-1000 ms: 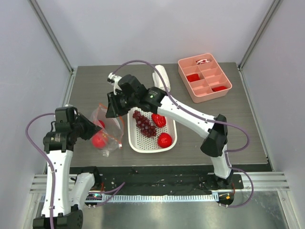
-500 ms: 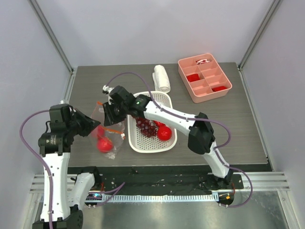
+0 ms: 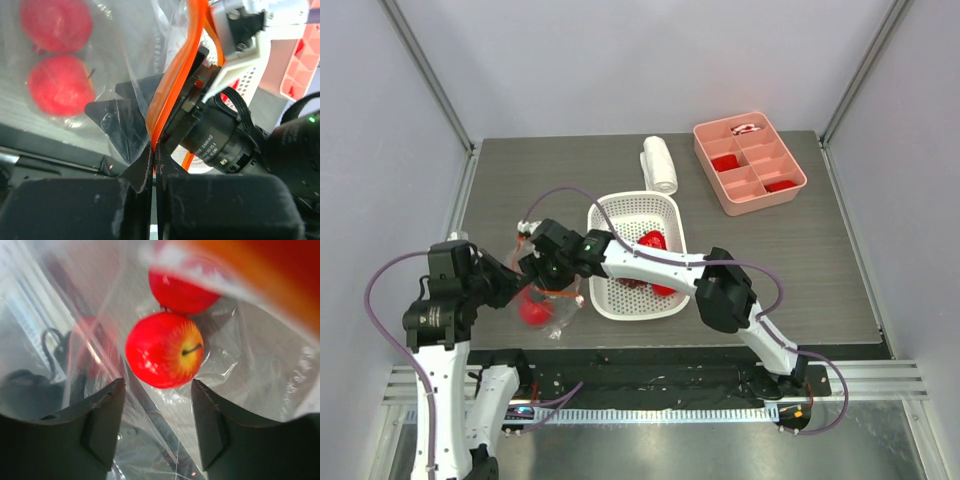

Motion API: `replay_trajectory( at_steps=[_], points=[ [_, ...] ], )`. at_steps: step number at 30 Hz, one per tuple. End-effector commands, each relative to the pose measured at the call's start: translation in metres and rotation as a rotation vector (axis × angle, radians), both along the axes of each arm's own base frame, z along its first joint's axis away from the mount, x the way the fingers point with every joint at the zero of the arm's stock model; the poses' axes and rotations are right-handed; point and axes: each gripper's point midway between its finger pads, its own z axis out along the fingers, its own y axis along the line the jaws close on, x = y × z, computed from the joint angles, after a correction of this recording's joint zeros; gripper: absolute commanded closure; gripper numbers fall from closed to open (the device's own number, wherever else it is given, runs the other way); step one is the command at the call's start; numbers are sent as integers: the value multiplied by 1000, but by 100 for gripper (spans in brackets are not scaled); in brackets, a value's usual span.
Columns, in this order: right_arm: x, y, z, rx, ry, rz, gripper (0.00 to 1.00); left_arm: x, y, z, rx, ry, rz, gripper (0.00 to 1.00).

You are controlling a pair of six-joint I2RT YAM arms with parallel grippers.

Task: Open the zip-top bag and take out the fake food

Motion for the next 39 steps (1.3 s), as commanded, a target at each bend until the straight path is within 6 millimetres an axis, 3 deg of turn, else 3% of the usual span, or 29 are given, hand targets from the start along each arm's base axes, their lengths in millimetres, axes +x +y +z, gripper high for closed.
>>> replay_trajectory(
  at_steps=[1, 6, 10, 14, 18, 27, 29, 33, 36, 39],
  points=[
    [-14, 4, -5, -4, -41, 36, 34, -21, 3, -14, 35, 41, -6, 100],
    [-27, 13, -22, -4, -74, 73, 21, -37, 10, -23, 71, 47, 31, 100],
    [-32, 19, -28, 49, -71, 77, 16, -44, 14, -24, 88, 54, 43, 100],
    [-26, 36, -26, 142, -96, 49, 9, -46, 13, -21, 84, 39, 43, 100],
    [-11, 44, -47, 127, -132, -5, 6, -50, 13, -24, 87, 46, 42, 100],
    [-7, 63, -39, 293, -200, -6, 1, -54, 8, -24, 66, 42, 28, 100],
    [5, 55, -43, 236, -220, -63, 2, -50, 2, -20, 44, 20, -1, 100],
    [32, 16, -50, 41, -260, -128, 2, -40, -2, -2, 18, -24, -13, 100],
    [43, -8, -33, -29, -326, -117, 2, -26, -7, 25, -18, -96, -16, 100],
    [40, -21, -14, -59, -349, -78, 2, -20, -7, 35, -31, -104, -6, 100]
  ],
)
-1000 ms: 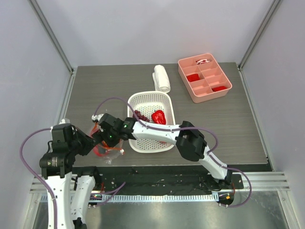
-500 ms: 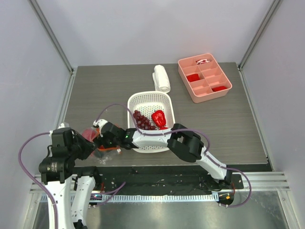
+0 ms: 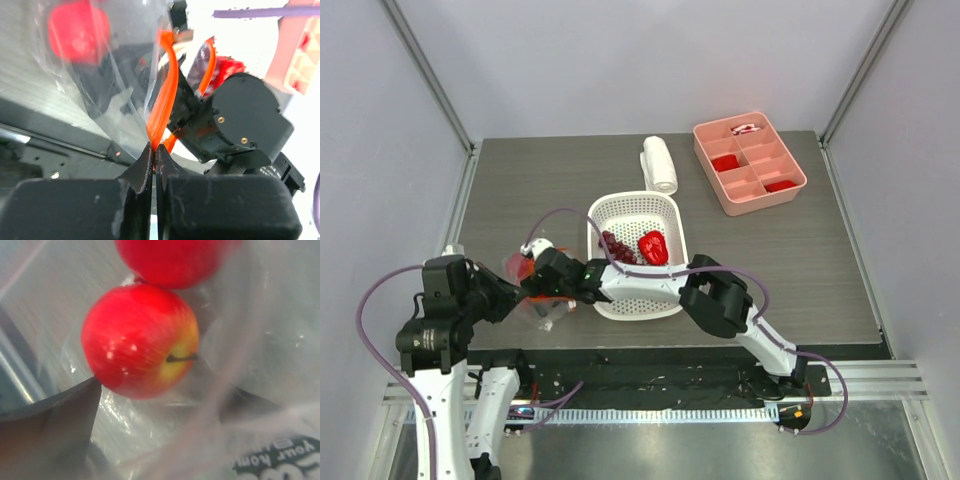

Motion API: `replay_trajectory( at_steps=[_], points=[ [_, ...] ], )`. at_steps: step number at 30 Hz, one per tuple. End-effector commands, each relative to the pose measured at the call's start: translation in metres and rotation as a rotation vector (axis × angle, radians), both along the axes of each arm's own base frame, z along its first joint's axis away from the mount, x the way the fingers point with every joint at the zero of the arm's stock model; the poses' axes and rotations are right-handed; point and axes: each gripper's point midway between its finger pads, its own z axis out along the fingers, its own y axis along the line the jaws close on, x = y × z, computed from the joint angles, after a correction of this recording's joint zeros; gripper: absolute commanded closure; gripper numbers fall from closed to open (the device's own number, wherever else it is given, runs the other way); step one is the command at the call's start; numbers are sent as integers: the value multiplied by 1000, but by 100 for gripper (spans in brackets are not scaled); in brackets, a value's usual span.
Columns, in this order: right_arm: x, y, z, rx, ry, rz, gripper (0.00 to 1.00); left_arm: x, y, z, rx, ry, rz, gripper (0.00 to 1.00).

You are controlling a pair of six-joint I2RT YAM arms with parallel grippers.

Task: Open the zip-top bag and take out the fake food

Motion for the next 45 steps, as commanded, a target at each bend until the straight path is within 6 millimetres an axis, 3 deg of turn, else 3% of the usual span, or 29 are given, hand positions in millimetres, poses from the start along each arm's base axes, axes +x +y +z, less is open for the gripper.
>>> replay_trajectory(
  at_steps=[1, 3, 8, 14, 17, 20, 28, 31, 32, 33, 39, 40, 43, 45],
  points=[
    [23, -35, 61, -69, -115, -6, 2, 17, -7, 39, -43, -120, -10, 100],
    [11, -39, 63, -104, -67, 38, 2, 17, -6, 35, -53, -107, 5, 100],
    [5, -47, 60, -147, -20, 41, 1, 4, -2, 5, -48, -32, 49, 100],
    [10, -24, 20, -137, -1, 32, 1, -8, 7, -31, 3, 45, 72, 100],
    [15, -20, 0, -133, -23, 19, 1, -13, 14, -40, 43, 60, 87, 100],
    [25, -11, -7, -75, -79, 16, 1, -15, 17, -44, 61, 66, 89, 100],
    [39, -5, 12, 38, -186, -8, 3, -15, 16, -53, 49, 82, 96, 100],
    [38, -7, 28, 47, -206, 11, 18, -16, 16, -52, 54, 79, 93, 100],
    [36, -8, 32, 44, -200, 20, 51, -16, 16, -52, 55, 76, 94, 100],
    [35, -9, 41, 53, -193, 26, 61, -15, 16, -52, 55, 77, 96, 100],
    [18, -31, 70, 34, -156, 37, 81, -11, 18, -53, 67, 72, 88, 100],
    [17, -36, 86, 48, -161, 35, 83, -10, 18, -52, 73, 68, 87, 100],
    [8, -49, 99, 48, -139, 52, 84, -6, 19, -48, 73, 55, 86, 100],
    [-8, -54, 115, 67, -98, 103, 84, 1, 19, -38, 76, 27, 84, 100]
  ],
)
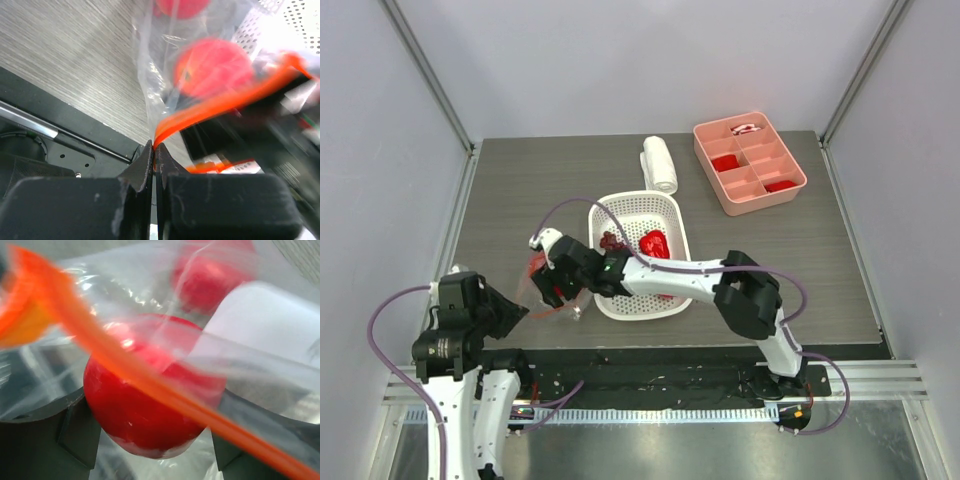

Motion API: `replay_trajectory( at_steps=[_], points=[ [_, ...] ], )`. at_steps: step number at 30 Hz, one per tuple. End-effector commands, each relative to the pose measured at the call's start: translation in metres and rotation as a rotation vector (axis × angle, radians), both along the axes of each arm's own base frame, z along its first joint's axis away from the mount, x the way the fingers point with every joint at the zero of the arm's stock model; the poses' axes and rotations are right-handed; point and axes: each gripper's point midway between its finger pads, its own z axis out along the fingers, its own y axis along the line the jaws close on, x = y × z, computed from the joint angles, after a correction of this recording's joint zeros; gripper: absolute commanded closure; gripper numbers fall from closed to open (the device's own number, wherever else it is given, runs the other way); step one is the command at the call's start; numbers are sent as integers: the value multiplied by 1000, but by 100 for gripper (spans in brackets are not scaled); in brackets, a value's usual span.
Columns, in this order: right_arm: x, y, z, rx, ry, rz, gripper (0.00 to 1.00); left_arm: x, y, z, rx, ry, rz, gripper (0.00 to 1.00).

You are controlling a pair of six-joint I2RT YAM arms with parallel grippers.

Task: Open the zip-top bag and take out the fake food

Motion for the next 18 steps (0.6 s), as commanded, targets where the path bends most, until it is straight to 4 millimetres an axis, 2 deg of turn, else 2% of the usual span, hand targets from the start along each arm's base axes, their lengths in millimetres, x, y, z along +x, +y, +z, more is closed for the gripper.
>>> replay_trajectory(
  at_steps=[1, 2, 7, 10, 11, 12, 13, 16, 18],
  points=[
    [-21, -12, 73, 107, 35, 67, 84, 18, 5, 18, 38, -65, -10, 100],
    [-32, -15, 84, 134, 55, 113, 84, 24, 6, 23, 48, -76, -18, 100],
    [-63, -17, 121, 237, 155, 246, 83, 42, 13, 55, 102, -142, -40, 100],
    [-85, -10, 151, 336, 285, 351, 82, 51, 18, 71, 144, -175, -48, 100],
    [-90, -7, 158, 367, 324, 378, 82, 54, 18, 73, 148, -179, -55, 100],
    [-108, -8, 167, 406, 410, 475, 82, 57, 19, 72, 156, -169, -66, 100],
    [-114, -6, 177, 445, 481, 496, 81, 59, 18, 75, 157, -170, -70, 100],
    [-123, -4, 208, 543, 471, 631, 80, 62, 17, 76, 149, -169, -76, 100],
    [-119, -8, 223, 582, 497, 646, 78, 62, 16, 73, 144, -163, -75, 100]
  ],
)
